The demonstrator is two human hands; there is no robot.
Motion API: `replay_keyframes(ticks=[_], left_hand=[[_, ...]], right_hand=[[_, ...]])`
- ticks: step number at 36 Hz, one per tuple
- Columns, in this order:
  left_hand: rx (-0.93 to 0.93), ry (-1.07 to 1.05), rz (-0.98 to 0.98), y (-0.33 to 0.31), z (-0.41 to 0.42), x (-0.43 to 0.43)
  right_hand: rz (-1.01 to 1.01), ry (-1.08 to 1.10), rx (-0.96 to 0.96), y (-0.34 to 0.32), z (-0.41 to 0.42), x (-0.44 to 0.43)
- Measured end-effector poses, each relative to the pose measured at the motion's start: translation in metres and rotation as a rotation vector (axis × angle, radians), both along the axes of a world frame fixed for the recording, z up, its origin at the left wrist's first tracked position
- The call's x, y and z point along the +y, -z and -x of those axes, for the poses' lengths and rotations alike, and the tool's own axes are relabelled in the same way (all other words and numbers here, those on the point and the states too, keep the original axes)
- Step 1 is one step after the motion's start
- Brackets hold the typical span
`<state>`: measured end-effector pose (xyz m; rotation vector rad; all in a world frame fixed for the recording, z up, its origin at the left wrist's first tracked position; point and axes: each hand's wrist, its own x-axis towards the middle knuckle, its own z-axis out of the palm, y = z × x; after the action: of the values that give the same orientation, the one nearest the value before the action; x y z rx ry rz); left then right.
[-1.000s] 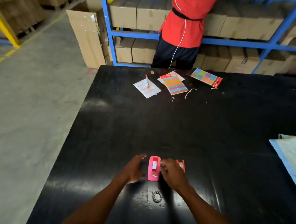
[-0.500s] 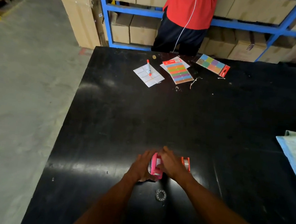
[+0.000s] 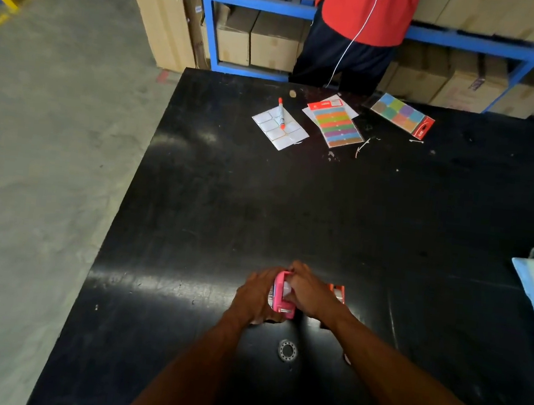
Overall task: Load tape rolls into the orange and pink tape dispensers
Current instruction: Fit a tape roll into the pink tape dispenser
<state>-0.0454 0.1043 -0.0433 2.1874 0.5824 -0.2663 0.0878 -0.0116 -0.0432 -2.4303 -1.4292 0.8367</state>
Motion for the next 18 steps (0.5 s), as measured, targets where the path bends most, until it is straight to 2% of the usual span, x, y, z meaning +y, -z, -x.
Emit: replay_keyframes(ticks=[6, 13, 18], left_hand=[[0.034, -0.017, -0.004, 0.000, 0.000, -0.002], [0.057, 0.045, -0.019, 0.002, -0.001, -0.005], [0.079, 0.003, -0.004, -0.005, 0.010, 0.000]], right_hand=[[-0.003, 0.029, 0.102, -0.011, -0.011, -0.003], [-0.030, 0.086, 0.136, -0.025, -0.005, -0.012], [-0.093, 0.109, 0.108, -0.037, 0.004, -0.025]])
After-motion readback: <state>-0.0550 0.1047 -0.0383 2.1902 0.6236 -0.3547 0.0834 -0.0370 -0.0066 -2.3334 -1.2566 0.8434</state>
